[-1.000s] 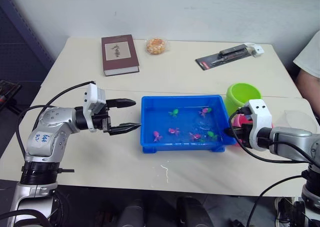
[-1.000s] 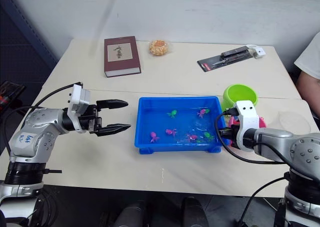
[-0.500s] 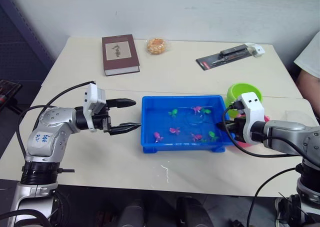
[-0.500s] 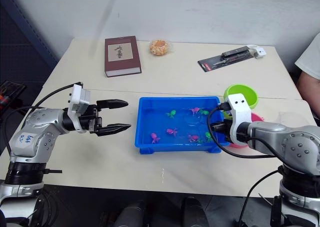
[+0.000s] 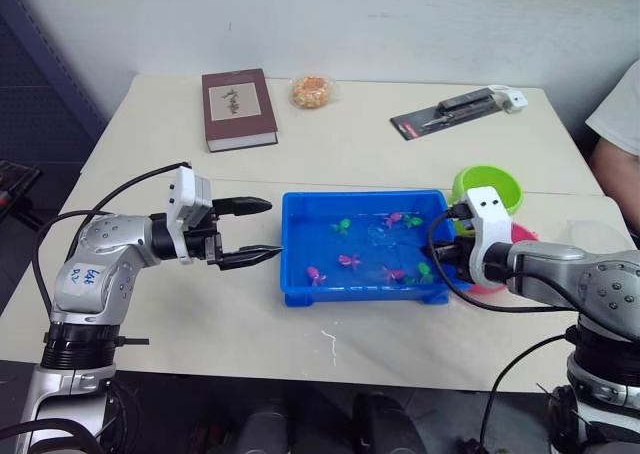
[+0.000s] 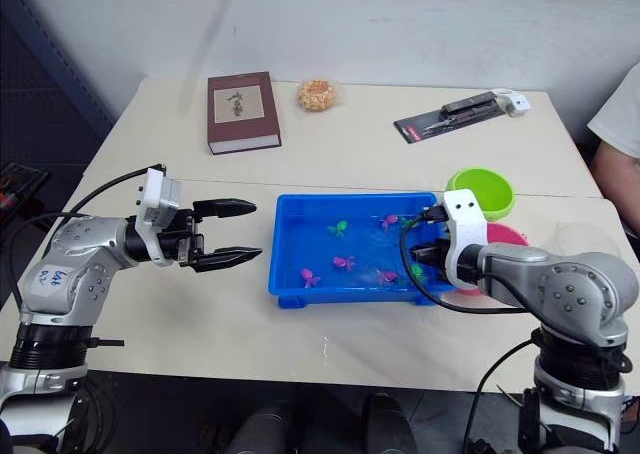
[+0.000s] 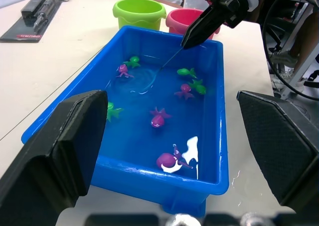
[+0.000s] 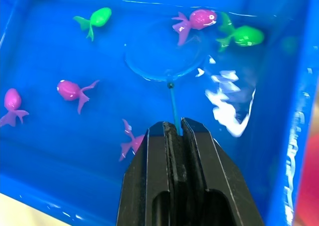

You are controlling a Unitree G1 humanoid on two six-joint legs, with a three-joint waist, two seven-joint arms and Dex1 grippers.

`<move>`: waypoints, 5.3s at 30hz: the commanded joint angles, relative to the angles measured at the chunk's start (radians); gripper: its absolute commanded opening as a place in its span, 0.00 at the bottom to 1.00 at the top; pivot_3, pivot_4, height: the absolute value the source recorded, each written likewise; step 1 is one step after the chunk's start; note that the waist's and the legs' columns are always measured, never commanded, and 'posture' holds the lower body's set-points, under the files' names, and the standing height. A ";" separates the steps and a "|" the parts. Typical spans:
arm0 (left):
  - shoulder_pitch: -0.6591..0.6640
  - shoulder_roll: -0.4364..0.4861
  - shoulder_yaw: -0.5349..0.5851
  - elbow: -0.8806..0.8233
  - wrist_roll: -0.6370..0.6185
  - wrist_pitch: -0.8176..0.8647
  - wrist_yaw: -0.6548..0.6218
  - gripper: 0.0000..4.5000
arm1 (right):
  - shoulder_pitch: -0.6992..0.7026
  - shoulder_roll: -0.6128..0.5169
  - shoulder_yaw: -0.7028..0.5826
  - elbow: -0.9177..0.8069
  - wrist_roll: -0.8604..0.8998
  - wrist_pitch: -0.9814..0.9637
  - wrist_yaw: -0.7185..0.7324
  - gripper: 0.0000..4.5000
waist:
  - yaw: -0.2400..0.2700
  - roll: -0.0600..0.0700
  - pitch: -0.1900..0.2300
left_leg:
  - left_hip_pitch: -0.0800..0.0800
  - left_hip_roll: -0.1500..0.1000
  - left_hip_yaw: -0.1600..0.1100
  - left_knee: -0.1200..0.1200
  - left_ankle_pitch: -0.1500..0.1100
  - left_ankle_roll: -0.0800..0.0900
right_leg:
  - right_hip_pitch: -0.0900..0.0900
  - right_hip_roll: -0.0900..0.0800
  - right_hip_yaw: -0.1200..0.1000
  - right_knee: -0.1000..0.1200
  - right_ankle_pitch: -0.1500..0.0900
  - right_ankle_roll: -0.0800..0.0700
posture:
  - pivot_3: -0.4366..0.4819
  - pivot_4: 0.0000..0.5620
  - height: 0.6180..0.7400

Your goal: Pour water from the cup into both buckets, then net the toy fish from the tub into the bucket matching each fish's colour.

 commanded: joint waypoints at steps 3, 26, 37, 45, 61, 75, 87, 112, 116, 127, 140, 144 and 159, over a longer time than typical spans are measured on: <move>-0.023 0.001 0.010 -0.030 -0.021 0.003 0.004 0.99 | -0.017 0.009 -0.011 -0.045 -0.065 -0.011 0.021 0.00 | 0.000 0.000 0.000 | 0.000 0.000 0.000 0.000 0.000 0.000 | 0.000 0.000 0.000 0.000 0.000 0.000 | 0.48 0.27 0.99; -0.020 0.014 0.020 -0.037 -0.023 0.015 -0.001 0.99 | 0.074 -0.093 0.077 -0.167 -0.226 -0.196 0.290 0.00 | 0.000 0.000 0.000 | 0.000 0.000 0.000 0.000 0.000 0.000 | 0.000 0.002 0.000 0.000 0.000 0.000 | 0.48 0.27 0.99; -0.023 0.015 0.020 -0.035 -0.041 0.035 -0.016 0.99 | 0.354 -0.177 -0.097 -0.315 -0.169 -0.412 0.552 0.00 | 0.006 0.000 0.000 | -0.001 0.000 -0.001 -0.001 0.000 0.000 | 0.001 0.002 0.000 -0.002 0.000 0.000 | 0.48 0.27 0.99; -0.088 -0.031 0.002 -0.092 -0.128 0.116 -0.003 0.99 | 0.714 -0.130 -0.338 -0.422 -0.187 -0.723 0.740 0.00 | 0.008 0.000 0.000 | 0.000 -0.001 0.000 -0.001 -0.001 0.001 | 0.003 0.006 0.000 -0.003 0.001 0.002 | 0.48 0.27 0.99; -0.147 -0.131 -0.075 -0.013 -0.105 0.076 -0.035 0.99 | 1.123 0.079 -0.629 -0.259 -0.445 -1.219 0.812 0.00 | 0.006 0.000 0.000 | 0.004 -0.001 0.003 -0.001 -0.001 0.001 | 0.004 0.007 0.004 -0.002 0.001 0.002 | 0.48 0.27 0.99; -0.139 -0.149 -0.120 -0.033 -0.084 0.044 -0.043 0.99 | 1.035 0.026 -0.456 0.017 -0.967 -1.714 0.637 0.00 | 0.006 0.002 -0.001 | 0.006 -0.001 0.007 -0.001 -0.001 0.001 | 0.002 0.008 0.009 -0.002 0.001 0.002 | 0.48 0.27 0.99; -0.121 -0.156 -0.118 -0.056 -0.089 0.047 -0.021 0.99 | 1.091 -0.118 -0.468 0.125 -1.426 -2.103 0.435 0.00 | 0.004 0.002 -0.001 | 0.006 -0.001 0.007 0.000 0.000 0.001 | 0.003 0.008 0.009 -0.002 0.001 0.002 | 0.48 0.27 0.99; -0.106 -0.153 -0.112 -0.056 -0.091 0.040 -0.005 0.99 | 1.164 -0.099 -0.494 0.107 -1.681 -2.144 0.182 0.00 | 0.003 0.003 -0.001 | 0.007 -0.001 0.008 0.000 0.000 0.001 | 0.003 0.009 0.010 -0.002 0.001 0.002 | 0.48 0.27 0.99; -0.112 -0.153 -0.114 -0.046 -0.088 0.039 -0.008 0.99 | 1.176 -0.089 -0.448 0.072 -1.679 -2.170 0.191 0.00 | 0.003 0.003 -0.001 | 0.007 -0.001 0.008 0.000 0.000 0.001 | 0.003 0.009 0.010 -0.002 0.001 0.002 | 0.48 0.27 0.99; -0.104 -0.147 -0.112 -0.051 -0.086 0.042 -0.013 0.99 | 1.123 -0.124 -0.468 0.087 -1.423 -2.140 0.250 0.00 | 0.002 0.003 -0.001 | 0.007 -0.001 0.009 0.000 0.000 0.001 | 0.003 0.009 0.010 0.003 0.001 0.002 | 0.48 0.27 0.99; -0.040 -0.030 -0.066 0.003 -0.044 -0.020 -0.061 0.99 | 0.895 -0.560 -0.257 -0.120 -0.535 -1.518 0.836 0.00 | 0.000 0.002 -0.001 | 0.009 0.000 0.009 0.003 0.000 0.003 | 0.004 0.008 0.011 0.005 0.001 0.002 | 0.48 0.27 0.99; -0.028 -0.021 -0.065 -0.008 -0.033 -0.028 -0.055 0.99 | 0.789 -0.606 -0.125 -0.138 -0.632 -1.391 0.842 0.00 | 0.015 0.002 -0.001 | 0.006 0.000 0.004 0.003 0.000 0.002 | 0.002 0.007 0.008 0.005 0.001 0.002 | 0.48 0.27 0.99; 0.017 -0.023 -0.049 -0.070 -0.047 -0.009 -0.009 0.99 | 0.575 -0.676 0.063 -0.074 -0.863 -1.242 0.946 0.00 | 0.025 0.002 -0.001 | 0.004 -0.001 0.006 0.004 0.000 0.003 | 0.002 0.007 0.000 0.004 0.001 0.002 | 0.48 0.27 0.99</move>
